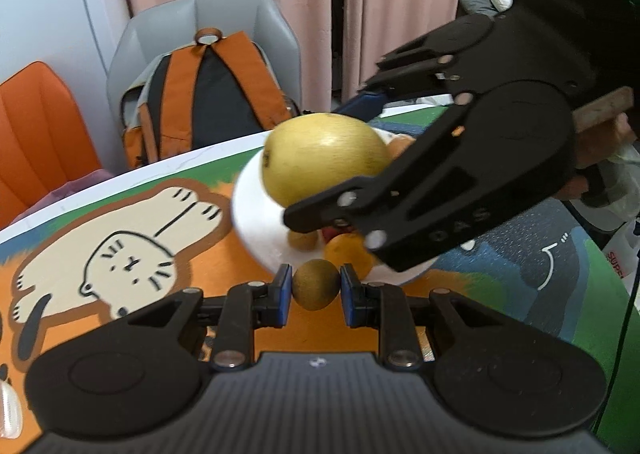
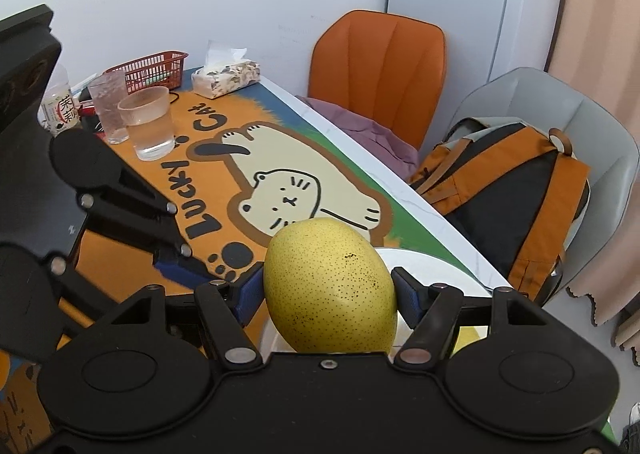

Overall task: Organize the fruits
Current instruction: 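Carry the pear in the right gripper and brown fruit in the left gripper over the plate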

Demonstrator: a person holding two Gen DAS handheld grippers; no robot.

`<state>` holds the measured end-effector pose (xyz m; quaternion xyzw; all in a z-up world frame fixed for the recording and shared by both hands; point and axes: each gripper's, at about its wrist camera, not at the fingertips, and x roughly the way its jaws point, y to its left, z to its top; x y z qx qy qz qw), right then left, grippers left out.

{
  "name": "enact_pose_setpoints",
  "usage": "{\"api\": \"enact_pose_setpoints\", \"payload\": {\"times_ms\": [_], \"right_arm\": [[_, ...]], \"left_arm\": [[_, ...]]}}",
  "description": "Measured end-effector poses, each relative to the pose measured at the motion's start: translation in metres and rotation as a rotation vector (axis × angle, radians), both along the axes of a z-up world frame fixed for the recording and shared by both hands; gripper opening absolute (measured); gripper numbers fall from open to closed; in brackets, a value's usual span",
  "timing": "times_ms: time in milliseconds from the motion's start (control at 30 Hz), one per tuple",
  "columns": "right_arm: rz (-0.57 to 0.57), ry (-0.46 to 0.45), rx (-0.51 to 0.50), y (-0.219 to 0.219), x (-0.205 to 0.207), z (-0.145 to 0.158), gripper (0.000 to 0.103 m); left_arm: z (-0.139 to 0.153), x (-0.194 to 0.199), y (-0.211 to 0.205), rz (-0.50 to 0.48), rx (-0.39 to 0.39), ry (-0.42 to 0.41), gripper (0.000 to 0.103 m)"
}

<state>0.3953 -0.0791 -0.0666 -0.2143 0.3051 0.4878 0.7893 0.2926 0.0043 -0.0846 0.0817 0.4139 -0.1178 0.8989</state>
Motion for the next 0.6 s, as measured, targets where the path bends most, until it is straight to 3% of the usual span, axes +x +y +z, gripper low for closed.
{"api": "enact_pose_setpoints", "payload": {"times_ms": [600], "right_arm": [[-0.026,0.064,-0.038,0.001,0.035,-0.022,0.065]], "left_arm": [[-0.021,0.020,-0.039,-0.016,-0.027,0.011,0.024]]}}
